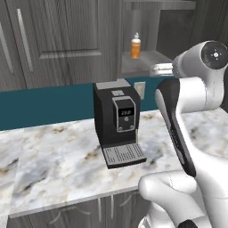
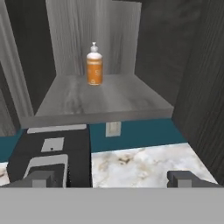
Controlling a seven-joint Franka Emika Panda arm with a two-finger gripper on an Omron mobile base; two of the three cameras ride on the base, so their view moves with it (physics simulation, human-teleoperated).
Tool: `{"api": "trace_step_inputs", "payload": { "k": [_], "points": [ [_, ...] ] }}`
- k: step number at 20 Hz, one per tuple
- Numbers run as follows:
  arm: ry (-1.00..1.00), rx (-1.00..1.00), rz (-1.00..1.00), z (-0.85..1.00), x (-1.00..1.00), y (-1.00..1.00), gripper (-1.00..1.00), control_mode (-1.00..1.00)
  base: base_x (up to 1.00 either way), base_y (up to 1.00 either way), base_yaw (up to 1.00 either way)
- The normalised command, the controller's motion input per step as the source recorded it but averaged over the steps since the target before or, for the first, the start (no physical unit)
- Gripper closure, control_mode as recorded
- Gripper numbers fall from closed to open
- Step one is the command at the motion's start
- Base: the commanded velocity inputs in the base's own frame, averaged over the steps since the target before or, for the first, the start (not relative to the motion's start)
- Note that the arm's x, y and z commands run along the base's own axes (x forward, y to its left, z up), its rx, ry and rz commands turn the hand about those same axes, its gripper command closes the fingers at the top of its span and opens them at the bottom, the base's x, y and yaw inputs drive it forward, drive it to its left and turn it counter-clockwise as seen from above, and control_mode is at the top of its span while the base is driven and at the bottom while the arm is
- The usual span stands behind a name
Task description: Locate and retrieve the spray and soap dispenser from the cabinet. Place them next to the sink.
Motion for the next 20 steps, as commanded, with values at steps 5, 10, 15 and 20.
{"api": "trace_step_inputs", "payload": {
  "k": [5, 10, 15, 20],
  "points": [
    [0.01, 0.04, 0.05, 0.0, 0.45, -0.02, -1.0, -1.0, 0.0, 0.0, 0.0],
    [0.0, 0.03, 0.08, 0.0, 0.58, 0.0, -1.0, -1.0, 0.0, 0.0, 0.0],
    [0.0, 0.0, 0.05, -0.01, 0.66, 0.0, -1.0, -1.0, 0.0, 0.0, 0.0],
    [0.0, 0.0, 0.05, 0.0, 0.75, 0.0, -1.0, -1.0, 0.0, 0.0, 0.0]
  ]
}}
